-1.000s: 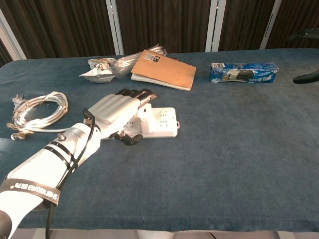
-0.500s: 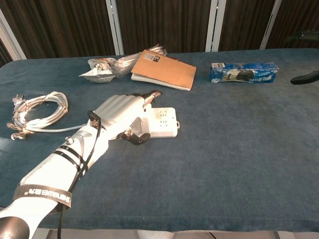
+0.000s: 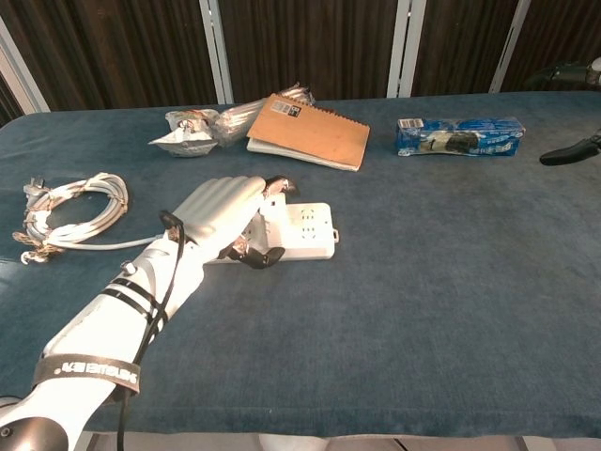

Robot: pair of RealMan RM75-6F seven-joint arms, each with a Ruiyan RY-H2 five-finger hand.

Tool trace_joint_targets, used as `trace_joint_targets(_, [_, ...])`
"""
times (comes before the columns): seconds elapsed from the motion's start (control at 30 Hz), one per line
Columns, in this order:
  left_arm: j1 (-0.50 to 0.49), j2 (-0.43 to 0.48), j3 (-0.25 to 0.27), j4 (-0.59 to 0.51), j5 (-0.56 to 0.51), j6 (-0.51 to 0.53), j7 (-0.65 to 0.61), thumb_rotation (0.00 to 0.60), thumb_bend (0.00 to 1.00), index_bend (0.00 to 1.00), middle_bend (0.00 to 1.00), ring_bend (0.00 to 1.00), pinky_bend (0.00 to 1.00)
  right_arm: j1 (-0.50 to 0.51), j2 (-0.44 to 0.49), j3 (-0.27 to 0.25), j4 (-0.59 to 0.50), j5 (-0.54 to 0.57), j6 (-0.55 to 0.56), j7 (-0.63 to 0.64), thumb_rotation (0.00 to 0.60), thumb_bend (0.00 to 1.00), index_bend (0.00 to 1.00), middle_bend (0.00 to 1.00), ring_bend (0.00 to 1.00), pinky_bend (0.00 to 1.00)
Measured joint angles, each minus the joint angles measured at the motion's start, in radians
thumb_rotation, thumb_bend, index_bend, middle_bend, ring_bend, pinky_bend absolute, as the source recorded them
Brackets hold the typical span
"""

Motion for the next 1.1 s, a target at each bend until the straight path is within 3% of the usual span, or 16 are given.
trace_joint_targets(0.27, [0.005, -0.031, 0.028, 0.093, 0.043, 0.043, -0.061, 0.6, 0.45, 0.36, 0.44, 0.42, 0.56, 0.031, -0.05, -0.043, 0.076, -0.161, 0.001, 0.083, 0.452, 0.47, 0.03, 0.0, 0.0, 0.0])
trace_joint_targets(0.43, [0.01, -0.043, 0.043, 0.126, 0.065, 0.068, -0.086, 0.6, 0.45, 0.36, 0.44, 0.42, 0.56, 0.07, -0.114, -0.107, 0.172, -0.352, 0.025, 0.237, 0.45, 0.68, 0.03, 0.01, 0.0, 0.0])
trace_joint_targets(0.57, [0.013, -0.052, 0.045, 0.144, 0.073, 0.082, -0.108, 0.6, 0.45, 0.36, 0.44, 0.42, 0.56, 0.106, -0.19, -0.173, 0.285, -0.505, 0.078, 0.374, 0.447, 0.78, 0.03, 0.01, 0.0, 0.0])
trace_joint_targets(0.8, [0.016, -0.06, 0.05, 0.152, 0.087, 0.099, -0.135, 0.6, 0.45, 0.35, 0.44, 0.41, 0.55, 0.16, -0.349, -0.259, 0.454, -0.63, 0.169, 0.506, 0.447, 0.85, 0.02, 0.01, 0.0, 0.0])
trace_joint_targets(1.1, [0.022, -0.059, 0.057, 0.148, 0.089, 0.088, -0.14, 0.6, 0.45, 0.35, 0.44, 0.41, 0.54, 0.194, -0.474, -0.269, 0.56, -0.624, 0.173, 0.513, 0.444, 0.85, 0.01, 0.01, 0.0, 0.0])
